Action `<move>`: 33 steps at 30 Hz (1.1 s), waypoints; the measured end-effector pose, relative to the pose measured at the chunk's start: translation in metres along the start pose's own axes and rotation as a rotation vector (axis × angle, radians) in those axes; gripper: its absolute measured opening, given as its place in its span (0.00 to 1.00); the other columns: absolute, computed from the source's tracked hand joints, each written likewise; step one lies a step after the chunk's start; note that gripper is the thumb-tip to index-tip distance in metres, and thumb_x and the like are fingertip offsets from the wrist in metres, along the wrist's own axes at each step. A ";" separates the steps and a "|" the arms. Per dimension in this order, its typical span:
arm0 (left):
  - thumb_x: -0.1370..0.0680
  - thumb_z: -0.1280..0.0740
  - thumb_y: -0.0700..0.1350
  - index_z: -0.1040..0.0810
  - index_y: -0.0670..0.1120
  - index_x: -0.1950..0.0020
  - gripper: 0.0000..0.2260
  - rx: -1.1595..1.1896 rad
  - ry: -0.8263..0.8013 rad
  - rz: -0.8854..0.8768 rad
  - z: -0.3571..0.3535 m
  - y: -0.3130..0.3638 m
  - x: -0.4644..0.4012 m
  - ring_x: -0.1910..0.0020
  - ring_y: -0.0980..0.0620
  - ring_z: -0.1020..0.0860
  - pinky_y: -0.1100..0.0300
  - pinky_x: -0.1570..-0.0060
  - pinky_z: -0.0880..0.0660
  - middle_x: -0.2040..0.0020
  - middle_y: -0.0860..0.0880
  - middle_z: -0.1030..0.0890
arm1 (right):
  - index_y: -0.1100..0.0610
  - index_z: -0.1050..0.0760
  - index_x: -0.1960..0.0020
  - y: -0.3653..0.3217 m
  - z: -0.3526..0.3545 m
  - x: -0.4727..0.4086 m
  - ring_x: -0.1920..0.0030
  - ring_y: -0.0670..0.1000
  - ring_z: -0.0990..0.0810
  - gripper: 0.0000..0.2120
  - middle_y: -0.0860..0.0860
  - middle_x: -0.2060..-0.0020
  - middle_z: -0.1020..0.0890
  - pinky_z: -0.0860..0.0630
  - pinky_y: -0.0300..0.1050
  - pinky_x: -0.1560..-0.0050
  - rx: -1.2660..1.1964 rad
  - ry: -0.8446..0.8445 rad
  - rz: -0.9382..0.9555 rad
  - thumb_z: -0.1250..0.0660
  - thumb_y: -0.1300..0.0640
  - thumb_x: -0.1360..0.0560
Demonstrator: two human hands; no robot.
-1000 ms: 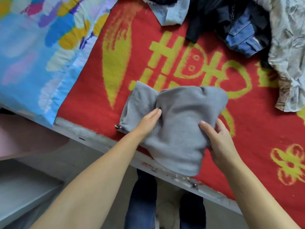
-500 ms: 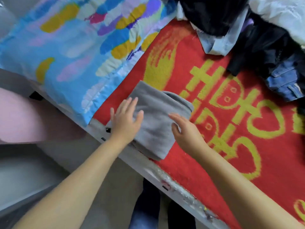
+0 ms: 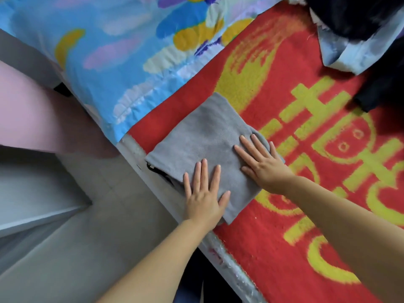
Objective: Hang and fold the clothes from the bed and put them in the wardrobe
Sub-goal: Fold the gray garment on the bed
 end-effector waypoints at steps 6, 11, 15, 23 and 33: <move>0.20 0.47 0.59 0.66 0.48 0.25 0.35 -0.001 -0.106 0.060 0.005 0.005 0.008 0.26 0.43 0.68 0.41 0.33 0.73 0.23 0.40 0.63 | 0.51 0.47 0.22 0.009 0.029 0.028 0.24 0.60 0.45 0.34 0.56 0.24 0.47 0.44 0.71 0.31 0.326 0.027 0.361 0.39 0.45 0.24; 0.23 0.41 0.56 0.72 0.40 0.29 0.43 0.068 -0.102 0.178 0.005 0.068 0.019 0.25 0.41 0.66 0.40 0.32 0.72 0.26 0.38 0.68 | 0.53 0.43 0.24 -0.002 0.026 0.034 0.25 0.54 0.42 0.41 0.52 0.25 0.41 0.43 0.69 0.30 0.550 0.118 0.519 0.28 0.51 0.32; 0.23 0.37 0.57 0.79 0.38 0.34 0.50 0.040 -0.175 0.309 -0.017 0.074 0.012 0.28 0.41 0.72 0.40 0.38 0.78 0.32 0.37 0.77 | 0.51 0.44 0.24 -0.005 0.007 0.017 0.25 0.56 0.41 0.41 0.50 0.25 0.42 0.38 0.71 0.34 0.525 0.260 0.435 0.26 0.58 0.31; 0.25 0.36 0.60 0.74 0.43 0.28 0.49 0.114 -0.148 0.377 -0.004 0.057 0.009 0.26 0.42 0.69 0.41 0.32 0.71 0.25 0.38 0.68 | 0.50 0.30 0.29 -0.031 0.036 0.013 0.31 0.61 0.30 0.28 0.53 0.30 0.28 0.26 0.65 0.44 0.423 0.189 0.399 0.28 0.57 0.28; 0.24 0.36 0.50 0.30 0.53 0.33 0.20 0.394 0.066 0.375 0.161 -0.011 0.029 0.33 0.47 0.31 0.41 0.38 0.31 0.36 0.51 0.25 | 0.49 0.28 0.38 -0.134 0.189 0.035 0.43 0.56 0.22 0.17 0.50 0.44 0.24 0.26 0.52 0.45 0.423 -0.061 0.176 0.36 0.59 0.26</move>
Point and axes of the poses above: each hand's wrist, its own x-axis away from the middle knuckle, its own z-axis out of the back of the hand, y = z × x, the point moved 4 cm from there along -x, towards the middle knuckle
